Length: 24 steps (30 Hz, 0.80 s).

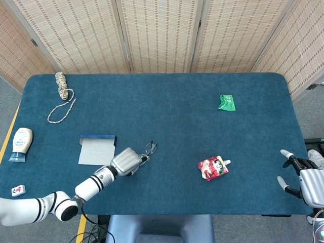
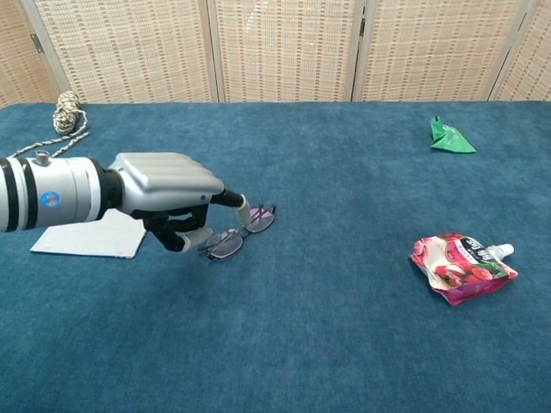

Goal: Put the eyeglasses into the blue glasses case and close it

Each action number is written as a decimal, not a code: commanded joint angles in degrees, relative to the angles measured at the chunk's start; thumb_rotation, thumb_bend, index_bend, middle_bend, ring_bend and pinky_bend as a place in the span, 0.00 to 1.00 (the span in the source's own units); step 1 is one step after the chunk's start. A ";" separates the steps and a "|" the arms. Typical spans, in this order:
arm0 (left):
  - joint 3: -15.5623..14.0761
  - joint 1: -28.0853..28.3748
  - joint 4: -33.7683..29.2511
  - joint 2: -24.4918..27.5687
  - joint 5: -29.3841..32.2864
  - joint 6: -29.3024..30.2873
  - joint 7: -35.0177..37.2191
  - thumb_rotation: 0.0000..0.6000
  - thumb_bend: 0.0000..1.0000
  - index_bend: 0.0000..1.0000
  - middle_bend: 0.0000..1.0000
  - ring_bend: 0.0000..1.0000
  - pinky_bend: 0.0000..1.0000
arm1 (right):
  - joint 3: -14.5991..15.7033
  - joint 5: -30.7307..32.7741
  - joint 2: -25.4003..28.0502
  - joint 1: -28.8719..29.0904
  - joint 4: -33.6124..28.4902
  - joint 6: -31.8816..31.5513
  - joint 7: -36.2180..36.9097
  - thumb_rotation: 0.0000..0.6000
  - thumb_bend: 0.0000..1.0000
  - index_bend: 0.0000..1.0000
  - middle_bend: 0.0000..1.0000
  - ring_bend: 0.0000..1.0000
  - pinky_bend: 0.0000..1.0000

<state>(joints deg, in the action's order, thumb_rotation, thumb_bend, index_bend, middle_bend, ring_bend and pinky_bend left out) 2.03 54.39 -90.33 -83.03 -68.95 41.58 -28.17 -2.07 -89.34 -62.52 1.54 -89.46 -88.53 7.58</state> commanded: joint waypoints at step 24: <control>-5.53 -0.70 1.83 0.20 11.15 0.80 -7.72 1.00 0.64 0.26 0.92 0.94 1.00 | -0.03 -0.58 -0.39 0.14 0.34 -0.07 0.30 1.00 0.29 0.17 0.46 0.38 0.30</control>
<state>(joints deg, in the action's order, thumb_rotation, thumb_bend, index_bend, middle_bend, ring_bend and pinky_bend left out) -3.41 53.86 -88.98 -82.94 -58.50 42.05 -35.68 -2.10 -89.93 -62.92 1.68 -89.13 -88.60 7.87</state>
